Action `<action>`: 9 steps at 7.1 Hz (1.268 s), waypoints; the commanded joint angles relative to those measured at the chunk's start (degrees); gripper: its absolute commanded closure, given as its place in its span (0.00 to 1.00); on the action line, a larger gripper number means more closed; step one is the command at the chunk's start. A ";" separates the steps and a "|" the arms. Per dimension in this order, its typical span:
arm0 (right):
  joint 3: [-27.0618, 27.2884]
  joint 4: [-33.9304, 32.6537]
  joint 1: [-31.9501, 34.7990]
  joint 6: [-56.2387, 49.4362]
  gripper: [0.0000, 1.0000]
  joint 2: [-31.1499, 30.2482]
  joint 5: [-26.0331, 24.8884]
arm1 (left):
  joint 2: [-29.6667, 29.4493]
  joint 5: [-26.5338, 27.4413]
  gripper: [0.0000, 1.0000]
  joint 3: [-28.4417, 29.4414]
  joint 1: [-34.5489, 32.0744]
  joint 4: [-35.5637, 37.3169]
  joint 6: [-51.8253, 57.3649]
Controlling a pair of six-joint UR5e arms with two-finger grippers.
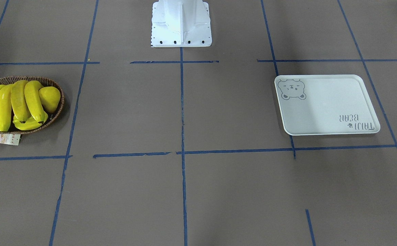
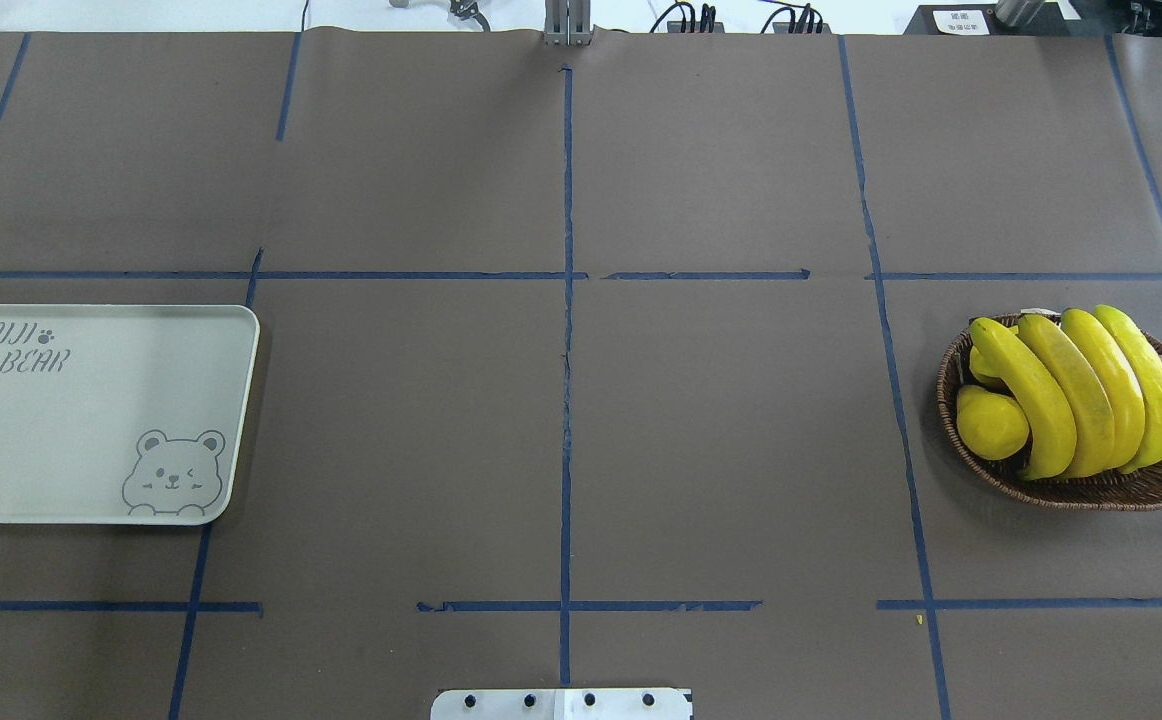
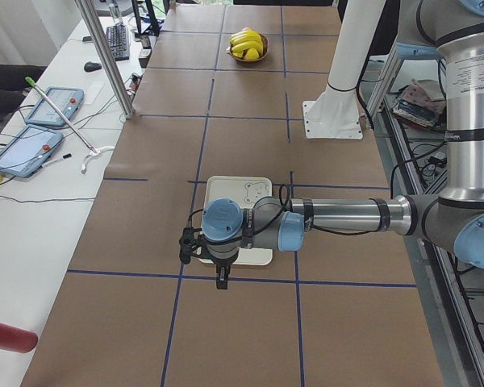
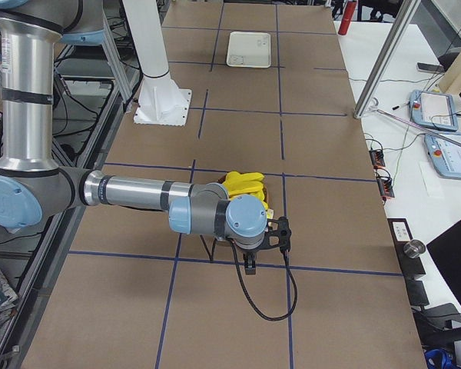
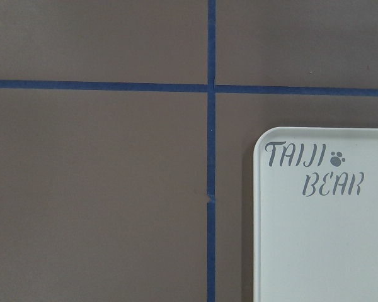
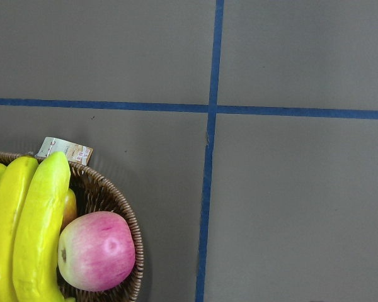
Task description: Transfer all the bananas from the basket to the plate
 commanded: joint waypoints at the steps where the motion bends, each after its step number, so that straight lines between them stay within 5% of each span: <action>1: 0.12 0.05 0.00 -0.10 0.00 0.02 0.00 | 0.00 0.00 0.00 -0.08 0.00 0.00 0.00; 9: 4.85 2.40 -6.38 4.51 0.01 3.18 -0.09 | 0.00 0.00 0.00 -0.61 0.00 -0.09 0.00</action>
